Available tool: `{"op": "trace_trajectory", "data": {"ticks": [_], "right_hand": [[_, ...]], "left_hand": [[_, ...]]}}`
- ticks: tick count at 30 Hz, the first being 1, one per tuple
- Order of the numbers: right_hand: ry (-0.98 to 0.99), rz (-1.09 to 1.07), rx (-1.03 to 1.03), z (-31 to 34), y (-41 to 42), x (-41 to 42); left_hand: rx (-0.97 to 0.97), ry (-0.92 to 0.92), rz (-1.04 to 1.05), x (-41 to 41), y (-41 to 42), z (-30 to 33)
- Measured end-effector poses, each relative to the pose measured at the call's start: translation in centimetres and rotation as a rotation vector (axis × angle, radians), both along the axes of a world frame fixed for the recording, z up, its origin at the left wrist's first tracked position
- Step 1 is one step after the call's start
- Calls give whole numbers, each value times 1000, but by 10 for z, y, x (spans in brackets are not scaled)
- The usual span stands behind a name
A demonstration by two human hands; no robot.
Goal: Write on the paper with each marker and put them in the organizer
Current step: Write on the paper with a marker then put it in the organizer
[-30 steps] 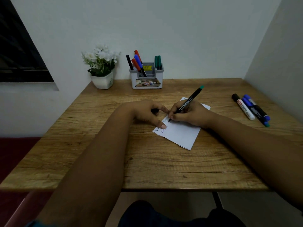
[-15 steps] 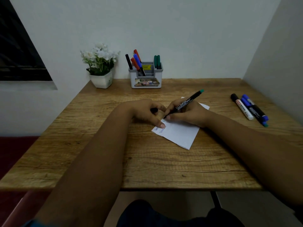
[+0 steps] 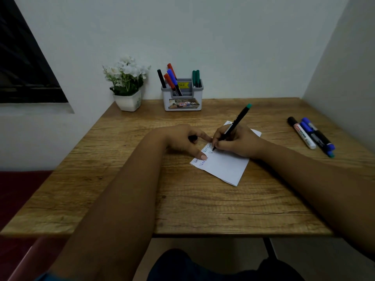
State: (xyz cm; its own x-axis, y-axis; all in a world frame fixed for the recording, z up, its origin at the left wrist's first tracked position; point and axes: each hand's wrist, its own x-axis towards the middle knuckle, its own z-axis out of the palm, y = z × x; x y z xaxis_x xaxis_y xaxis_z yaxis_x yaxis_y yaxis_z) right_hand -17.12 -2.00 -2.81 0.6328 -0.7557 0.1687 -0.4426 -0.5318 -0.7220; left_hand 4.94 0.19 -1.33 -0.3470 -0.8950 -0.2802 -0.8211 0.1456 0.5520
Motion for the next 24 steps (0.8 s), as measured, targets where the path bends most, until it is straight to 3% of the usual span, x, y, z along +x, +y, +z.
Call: {"op": "trace_trajectory", "data": {"ticks": [24], "right_hand": [[-28,-61,-34,-3,-5,-2]], "left_hand": [[22,2,-5,-1,-1,0]]}}
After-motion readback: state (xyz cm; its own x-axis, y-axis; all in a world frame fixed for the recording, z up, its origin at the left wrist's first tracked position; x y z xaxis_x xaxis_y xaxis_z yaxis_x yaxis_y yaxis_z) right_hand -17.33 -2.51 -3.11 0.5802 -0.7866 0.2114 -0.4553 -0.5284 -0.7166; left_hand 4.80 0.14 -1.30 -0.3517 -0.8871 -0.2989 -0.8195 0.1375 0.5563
